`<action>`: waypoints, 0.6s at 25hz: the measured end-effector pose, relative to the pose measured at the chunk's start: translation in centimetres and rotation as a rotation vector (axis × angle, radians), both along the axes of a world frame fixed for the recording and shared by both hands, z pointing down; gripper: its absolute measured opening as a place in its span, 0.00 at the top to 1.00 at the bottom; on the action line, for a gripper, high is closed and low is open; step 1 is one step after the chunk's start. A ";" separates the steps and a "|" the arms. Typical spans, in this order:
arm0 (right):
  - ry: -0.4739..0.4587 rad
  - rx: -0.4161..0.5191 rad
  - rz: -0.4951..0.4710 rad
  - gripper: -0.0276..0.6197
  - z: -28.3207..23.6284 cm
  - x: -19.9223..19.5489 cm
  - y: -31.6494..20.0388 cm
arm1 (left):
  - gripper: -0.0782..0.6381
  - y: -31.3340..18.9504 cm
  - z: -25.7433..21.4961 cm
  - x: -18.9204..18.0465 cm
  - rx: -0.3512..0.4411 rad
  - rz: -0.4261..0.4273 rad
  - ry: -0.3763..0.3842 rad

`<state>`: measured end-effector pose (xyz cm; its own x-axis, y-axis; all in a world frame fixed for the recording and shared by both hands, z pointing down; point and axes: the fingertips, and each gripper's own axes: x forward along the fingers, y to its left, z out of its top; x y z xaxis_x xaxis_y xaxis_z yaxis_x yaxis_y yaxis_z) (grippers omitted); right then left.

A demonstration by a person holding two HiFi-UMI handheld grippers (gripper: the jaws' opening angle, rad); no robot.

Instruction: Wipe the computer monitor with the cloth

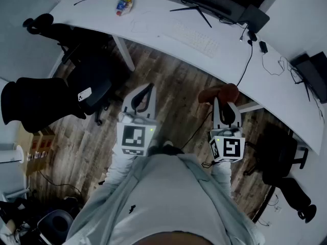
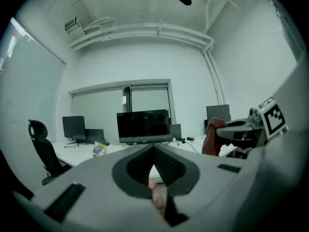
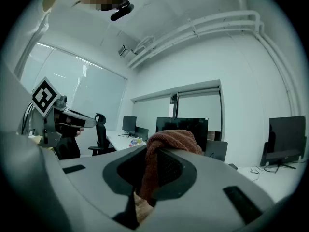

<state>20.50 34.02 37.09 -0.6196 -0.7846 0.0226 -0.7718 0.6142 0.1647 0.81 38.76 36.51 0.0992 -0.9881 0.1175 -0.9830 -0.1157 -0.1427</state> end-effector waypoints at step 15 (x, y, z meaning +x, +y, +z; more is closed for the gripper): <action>-0.034 -0.023 -0.001 0.88 1.3 2.0 -2.4 | 0.87 -1.4 1.1 0.4 -0.010 -0.062 -0.002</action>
<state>22.51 31.59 38.43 -0.6213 -0.7833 0.0198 -0.7759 0.6185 0.1242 1.24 37.32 37.58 0.0376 -0.9911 0.1279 -0.9880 -0.0561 -0.1440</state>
